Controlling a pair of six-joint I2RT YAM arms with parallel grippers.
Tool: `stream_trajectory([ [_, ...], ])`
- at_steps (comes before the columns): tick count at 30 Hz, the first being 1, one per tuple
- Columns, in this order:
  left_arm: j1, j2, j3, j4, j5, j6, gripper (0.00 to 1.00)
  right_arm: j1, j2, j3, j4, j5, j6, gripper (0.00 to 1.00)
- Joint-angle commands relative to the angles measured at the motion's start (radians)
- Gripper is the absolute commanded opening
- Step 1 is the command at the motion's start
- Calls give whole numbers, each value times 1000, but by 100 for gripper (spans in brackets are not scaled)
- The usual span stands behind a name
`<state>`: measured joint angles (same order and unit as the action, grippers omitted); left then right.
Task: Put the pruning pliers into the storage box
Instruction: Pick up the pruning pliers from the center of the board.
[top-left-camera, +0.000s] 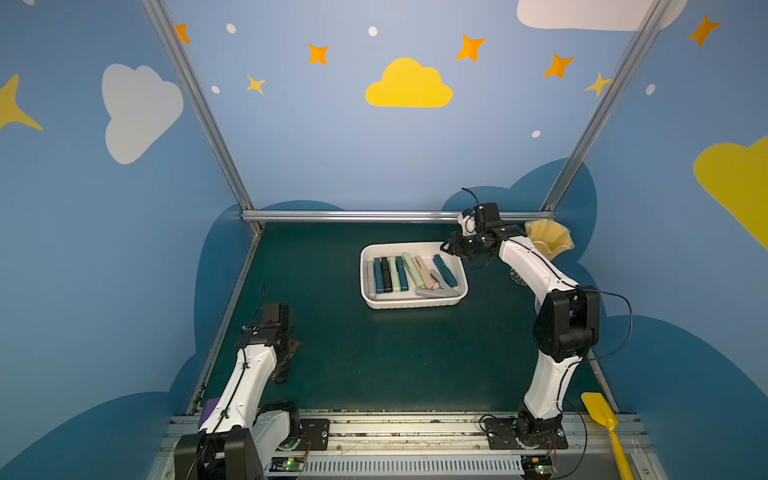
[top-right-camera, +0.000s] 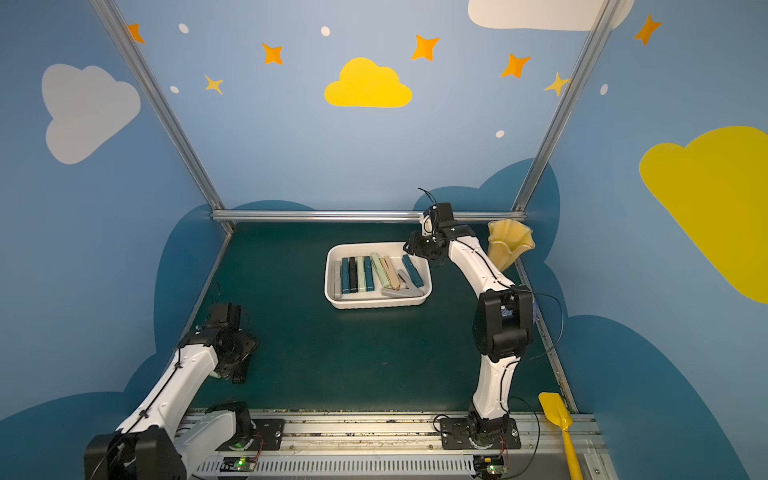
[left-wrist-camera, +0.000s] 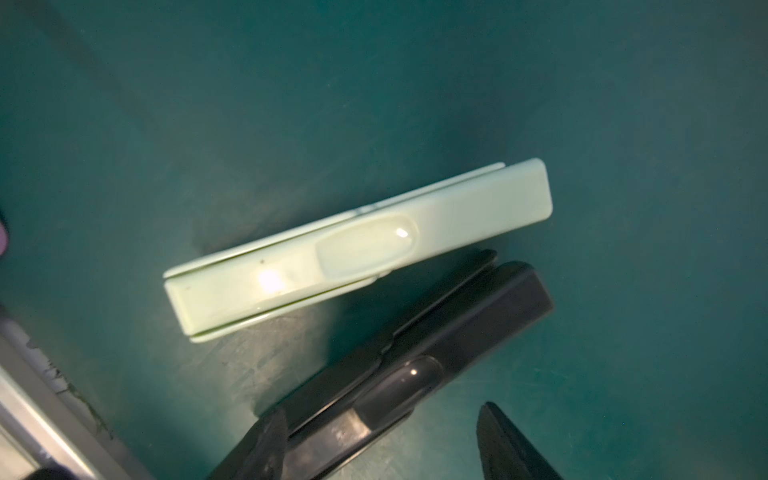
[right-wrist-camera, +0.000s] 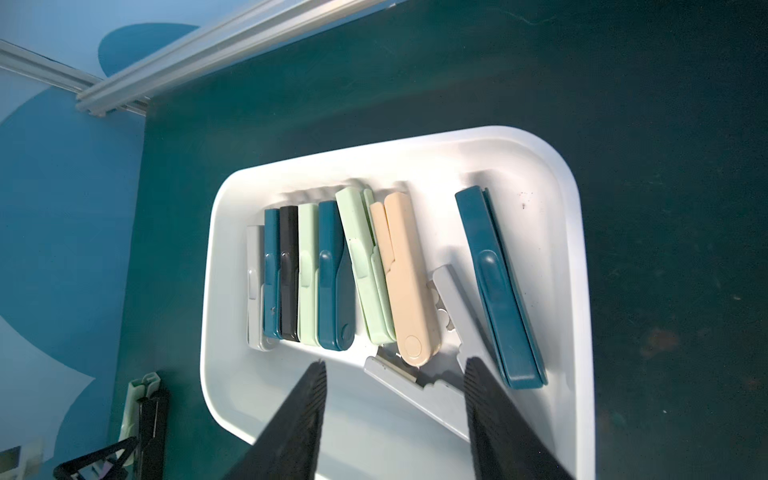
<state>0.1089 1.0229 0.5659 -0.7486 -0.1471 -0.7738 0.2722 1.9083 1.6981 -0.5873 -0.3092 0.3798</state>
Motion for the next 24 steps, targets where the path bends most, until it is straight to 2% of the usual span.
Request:
stream_trajectory([
  [1, 6, 19, -7, 36, -7, 24, 73, -9, -50, -14, 43, -12, 25, 52],
  [5, 7, 36, -29, 95, 62, 51, 73, -11, -68, -33, 57, -3, 30, 52],
  [12, -4, 46, -61, 168, 145, 21, 73, -14, -83, -43, 57, 7, 33, 53],
  [19, -58, 61, -73, 204, 168, -4, 71, -13, -86, -48, 57, 7, 37, 53],
  [24, -85, 78, -75, 212, 178, -3, 65, -14, -92, -49, 53, 12, 36, 52],
])
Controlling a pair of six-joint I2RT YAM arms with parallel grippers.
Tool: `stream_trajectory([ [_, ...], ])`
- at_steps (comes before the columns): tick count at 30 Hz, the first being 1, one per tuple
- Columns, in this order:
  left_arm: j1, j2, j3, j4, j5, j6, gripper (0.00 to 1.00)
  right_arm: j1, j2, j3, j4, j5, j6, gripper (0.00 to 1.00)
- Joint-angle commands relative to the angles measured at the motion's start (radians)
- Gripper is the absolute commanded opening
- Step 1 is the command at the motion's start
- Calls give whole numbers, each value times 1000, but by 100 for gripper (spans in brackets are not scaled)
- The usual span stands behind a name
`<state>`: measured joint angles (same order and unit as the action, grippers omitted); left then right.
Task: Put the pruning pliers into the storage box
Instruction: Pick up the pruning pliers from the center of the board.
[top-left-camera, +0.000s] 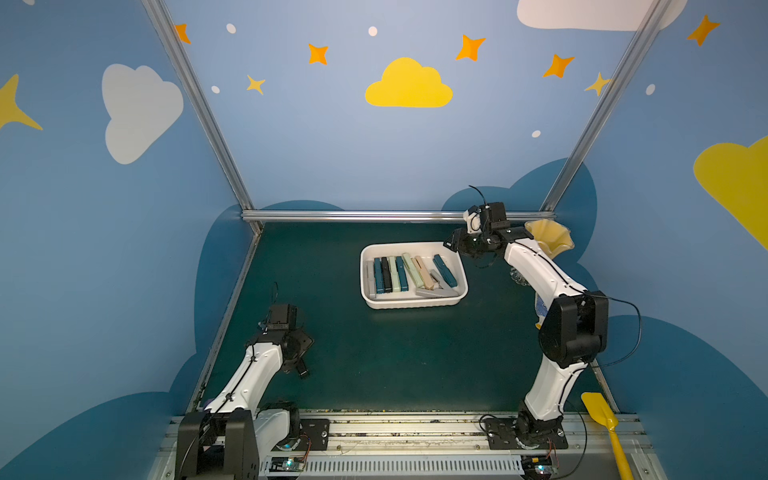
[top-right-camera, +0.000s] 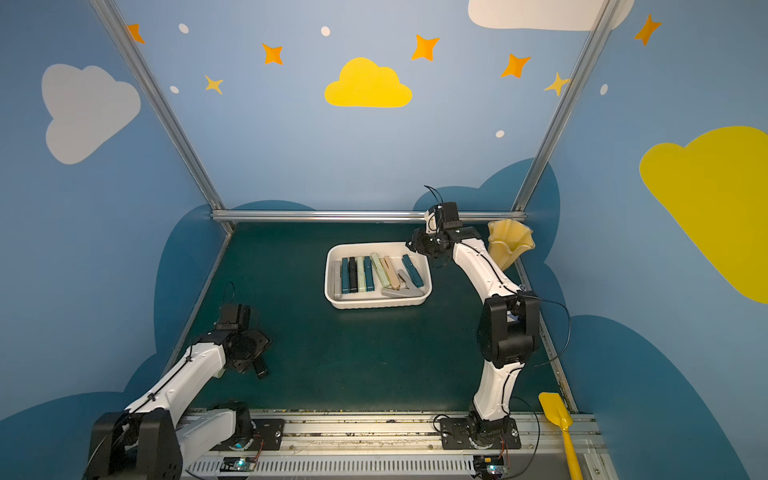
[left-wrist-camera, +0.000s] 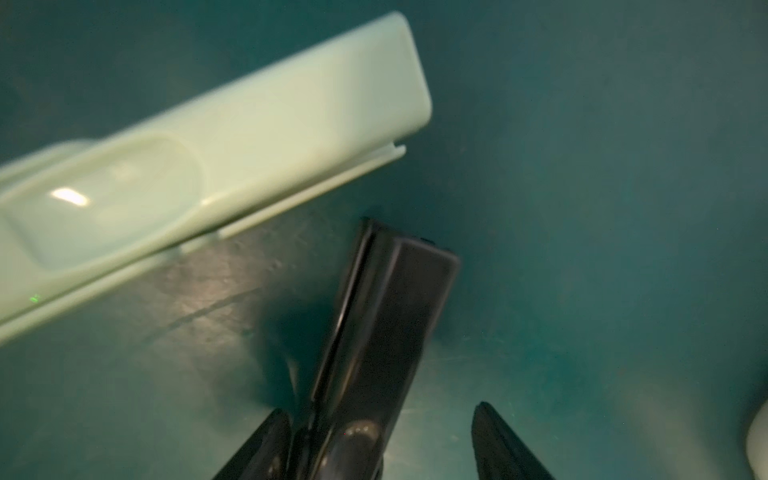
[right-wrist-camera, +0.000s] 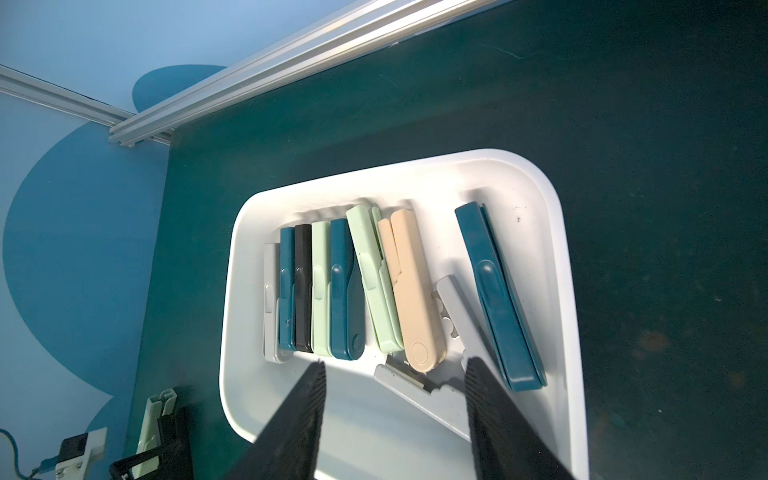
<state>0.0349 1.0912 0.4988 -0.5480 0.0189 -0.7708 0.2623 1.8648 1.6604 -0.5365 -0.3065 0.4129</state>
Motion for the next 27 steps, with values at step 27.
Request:
stream_trajectory([
  [27, -137, 77, 54, 9, 13, 47, 28, -9, -82, -55, 3, 18, 7, 49],
])
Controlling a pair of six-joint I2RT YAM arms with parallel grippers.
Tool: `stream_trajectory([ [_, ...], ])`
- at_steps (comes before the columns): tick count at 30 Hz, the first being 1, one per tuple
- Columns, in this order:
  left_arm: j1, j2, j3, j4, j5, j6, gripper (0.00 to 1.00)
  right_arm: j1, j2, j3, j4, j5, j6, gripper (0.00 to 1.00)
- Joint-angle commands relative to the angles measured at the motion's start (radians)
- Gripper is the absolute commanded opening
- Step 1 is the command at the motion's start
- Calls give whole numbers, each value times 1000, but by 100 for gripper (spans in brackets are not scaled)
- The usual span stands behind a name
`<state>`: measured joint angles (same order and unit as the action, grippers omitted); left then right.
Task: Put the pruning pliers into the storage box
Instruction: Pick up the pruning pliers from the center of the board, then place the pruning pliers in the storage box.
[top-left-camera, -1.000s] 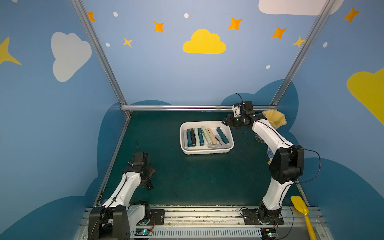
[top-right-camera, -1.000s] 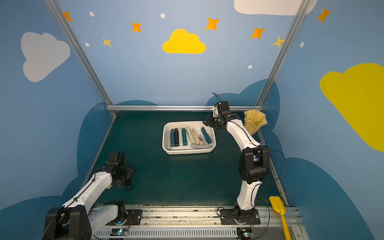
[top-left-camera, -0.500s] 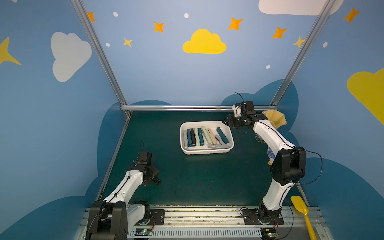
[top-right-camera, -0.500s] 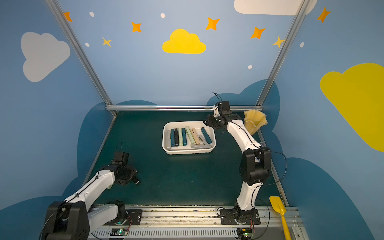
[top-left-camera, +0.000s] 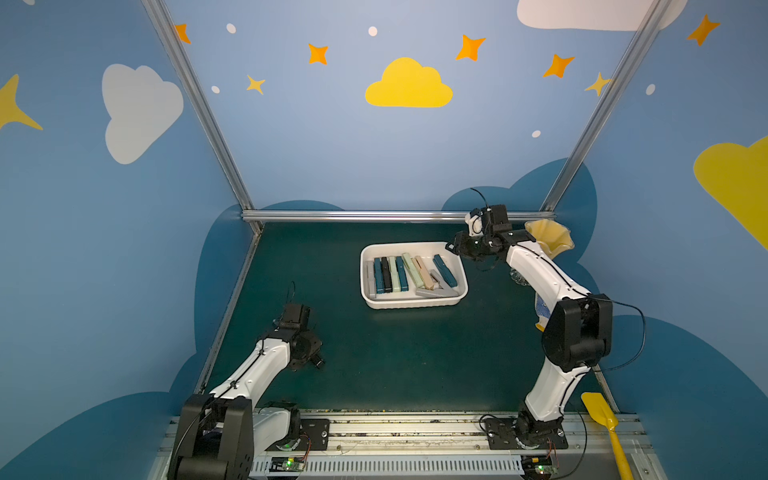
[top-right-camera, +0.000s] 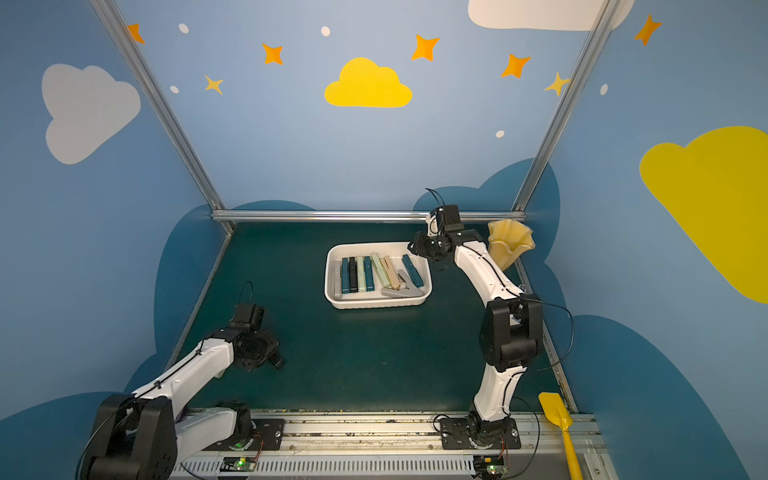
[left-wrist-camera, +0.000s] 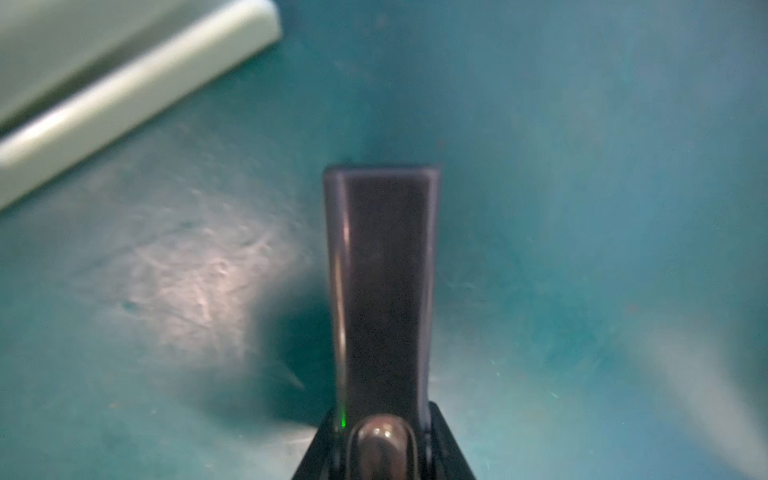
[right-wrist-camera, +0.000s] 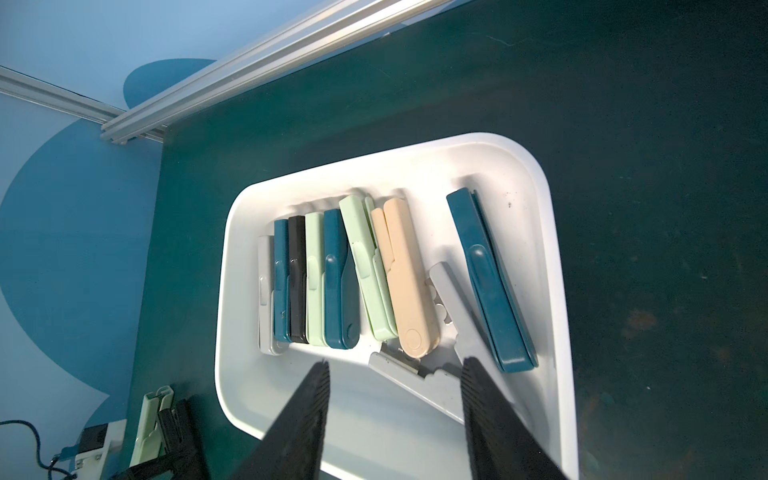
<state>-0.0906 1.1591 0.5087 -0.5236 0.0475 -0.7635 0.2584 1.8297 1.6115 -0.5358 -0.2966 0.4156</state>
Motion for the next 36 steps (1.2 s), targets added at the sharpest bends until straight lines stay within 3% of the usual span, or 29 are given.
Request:
stream_trajectory([
  [1, -14, 16, 65, -21, -15, 59, 28, -7, -49, -8, 1, 9, 5, 49],
  [11, -67, 119, 410, -121, -19, 421, 24, -33, -78, -39, 7, 10, 1, 49],
  [14, -112, 196, 599, -141, -28, 529, 24, -44, -89, -49, 4, 7, -3, 49],
  [19, -222, 486, 1047, -253, 2, 664, 25, -78, -109, -59, -1, -4, 0, 49],
  [25, -356, 865, 1547, -343, 70, 636, 27, -119, -145, -89, -10, -2, 0, 49],
  [28, -396, 1001, 1698, -310, 116, 539, 28, -142, -145, -92, -22, -19, -1, 49],
  [31, -445, 1136, 1876, -329, 101, 477, 29, -157, -151, -106, -11, -30, 0, 49],
  [36, -524, 1282, 2054, -346, 79, 371, 29, -175, -157, -128, -4, -51, -3, 49],
])
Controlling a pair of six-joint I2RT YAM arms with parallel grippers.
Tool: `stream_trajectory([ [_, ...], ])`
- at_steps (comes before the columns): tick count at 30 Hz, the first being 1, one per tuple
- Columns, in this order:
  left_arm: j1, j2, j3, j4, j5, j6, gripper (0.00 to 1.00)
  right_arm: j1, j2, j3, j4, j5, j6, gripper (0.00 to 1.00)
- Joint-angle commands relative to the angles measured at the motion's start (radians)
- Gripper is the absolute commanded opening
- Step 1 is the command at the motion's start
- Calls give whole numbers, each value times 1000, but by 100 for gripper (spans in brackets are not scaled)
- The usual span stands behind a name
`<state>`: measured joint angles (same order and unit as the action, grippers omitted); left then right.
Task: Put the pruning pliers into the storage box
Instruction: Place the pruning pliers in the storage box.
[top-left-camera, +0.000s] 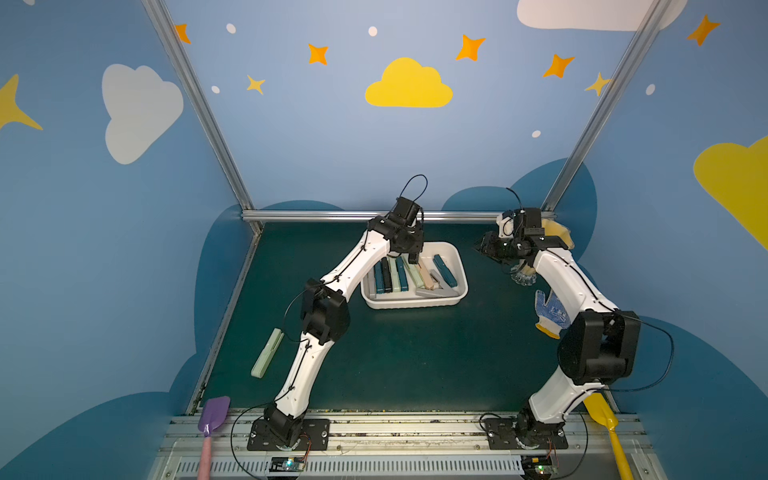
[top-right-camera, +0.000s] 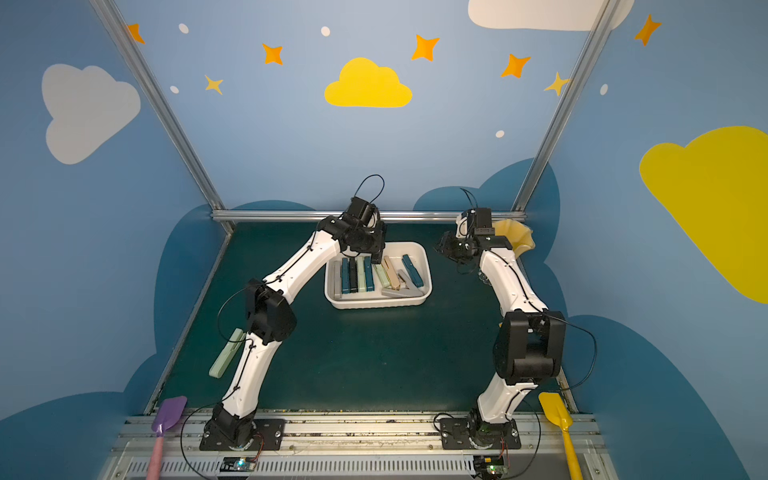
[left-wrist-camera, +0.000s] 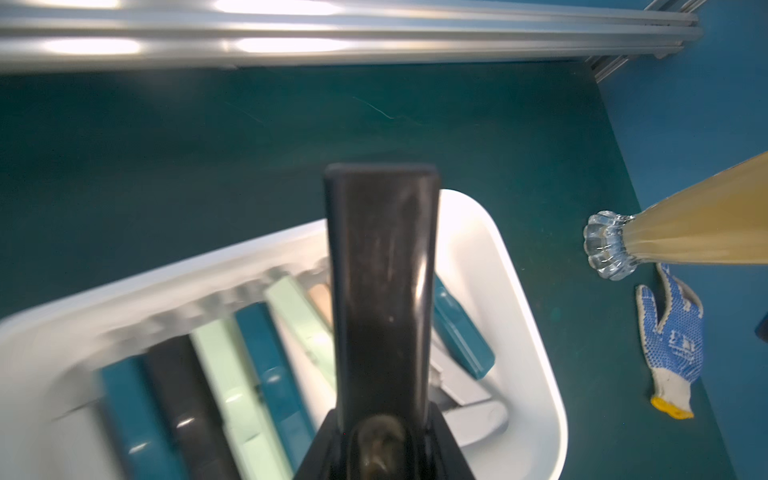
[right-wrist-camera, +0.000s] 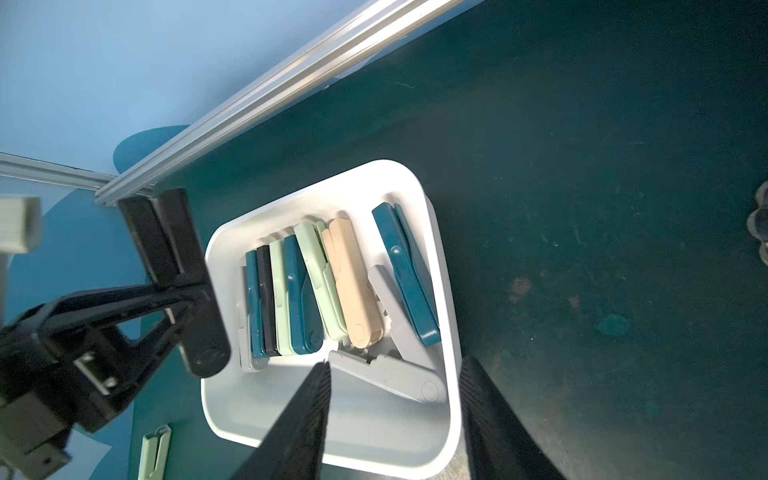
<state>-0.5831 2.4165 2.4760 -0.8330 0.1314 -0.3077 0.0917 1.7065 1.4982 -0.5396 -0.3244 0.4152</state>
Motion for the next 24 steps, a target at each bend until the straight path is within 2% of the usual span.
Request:
stream_trajectory([
  [1, -45, 51, 115, -45, -4, -105, 29, -13, -38, -22, 4, -24, -1, 49],
  [7, -91, 135, 119, -41, -31, -247, 28, -32, -67, -78, 32, -40, 10, 48],
  [10, -99, 151, 79, 7, -7, -315, 29, -40, -82, -103, 43, -44, 12, 48],
  [17, -121, 171, 50, 38, -67, -386, 32, -48, -99, -139, 62, -53, 17, 48],
  [24, -132, 214, 54, 72, -64, -443, 34, -48, -91, -152, 64, -64, 16, 48],
])
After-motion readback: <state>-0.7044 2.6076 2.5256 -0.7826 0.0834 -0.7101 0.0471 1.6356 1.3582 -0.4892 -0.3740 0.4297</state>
